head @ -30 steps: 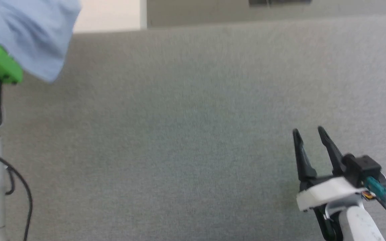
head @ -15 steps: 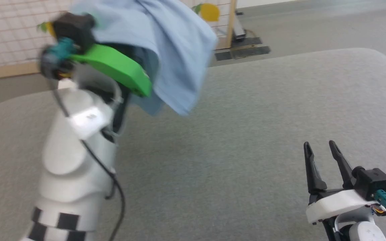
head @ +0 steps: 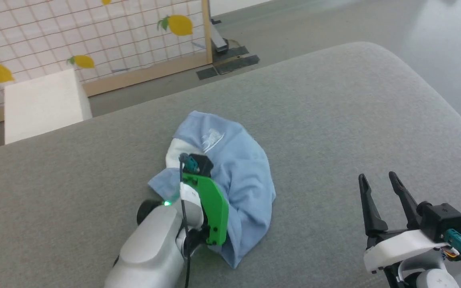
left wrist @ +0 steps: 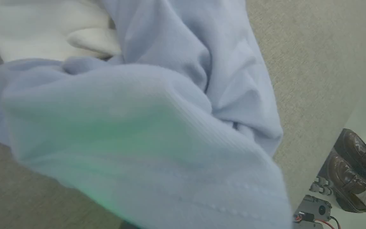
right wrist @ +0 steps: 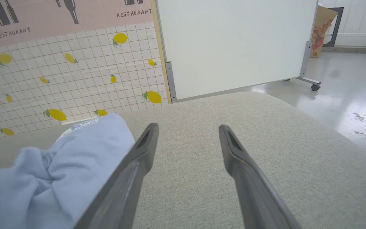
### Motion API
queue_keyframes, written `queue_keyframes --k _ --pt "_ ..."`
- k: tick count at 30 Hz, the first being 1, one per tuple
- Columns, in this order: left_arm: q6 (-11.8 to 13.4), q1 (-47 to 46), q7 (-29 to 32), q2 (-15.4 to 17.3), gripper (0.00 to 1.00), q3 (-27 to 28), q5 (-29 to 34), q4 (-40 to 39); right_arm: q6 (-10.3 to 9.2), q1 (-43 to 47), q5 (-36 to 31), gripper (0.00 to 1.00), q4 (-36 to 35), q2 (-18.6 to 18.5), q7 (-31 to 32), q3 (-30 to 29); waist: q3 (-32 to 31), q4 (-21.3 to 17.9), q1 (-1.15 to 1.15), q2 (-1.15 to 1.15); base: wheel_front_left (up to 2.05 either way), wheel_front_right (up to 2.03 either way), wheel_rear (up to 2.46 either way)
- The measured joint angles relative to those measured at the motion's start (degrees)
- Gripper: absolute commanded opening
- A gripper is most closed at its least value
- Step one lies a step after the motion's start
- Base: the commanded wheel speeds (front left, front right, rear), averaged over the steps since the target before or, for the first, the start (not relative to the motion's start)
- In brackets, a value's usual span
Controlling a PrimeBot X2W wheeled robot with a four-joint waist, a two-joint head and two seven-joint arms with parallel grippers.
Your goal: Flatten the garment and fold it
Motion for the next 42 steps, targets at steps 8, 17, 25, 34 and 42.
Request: queue_keyframes --k 8,17,25,34,42 --pt "2.1 0.23 3.37 -0.05 1.0 -0.56 -1.81 -1.66 0.0 1.12 0.13 1.0 0.01 -0.01 -0.01 0.0 0.16 0.4 0.0 0.0 0.0 0.0 0.0" --pt "4.98 0.9 -12.76 3.55 1.0 4.37 0.04 -16.02 0.0 1.16 0.13 1.0 -0.65 -0.01 -0.02 -0.35 -0.79 5.17 0.0 0.0 0.0 0.0 0.0" --pt "7.71 7.43 -27.05 7.48 1.0 9.65 1.6 -25.49 0.0 1.25 0.53 1.0 -1.46 0.01 -0.47 -0.87 -1.71 10.21 0.0 0.0 0.0 0.0 0.0" --pt "9.71 17.91 -41.1 10.02 1.0 13.63 5.05 -26.05 0.0 1.6 0.52 1.0 -3.15 0.01 -0.52 -1.44 -2.12 14.31 0.0 0.0 0.0 0.0 0.0" --pt "10.31 26.06 -41.91 6.82 1.0 20.85 9.68 -31.41 0.0 2.22 0.02 1.0 -3.76 0.01 1.01 -1.35 -2.04 16.72 0.0 0.0 0.0 0.0 0.0"
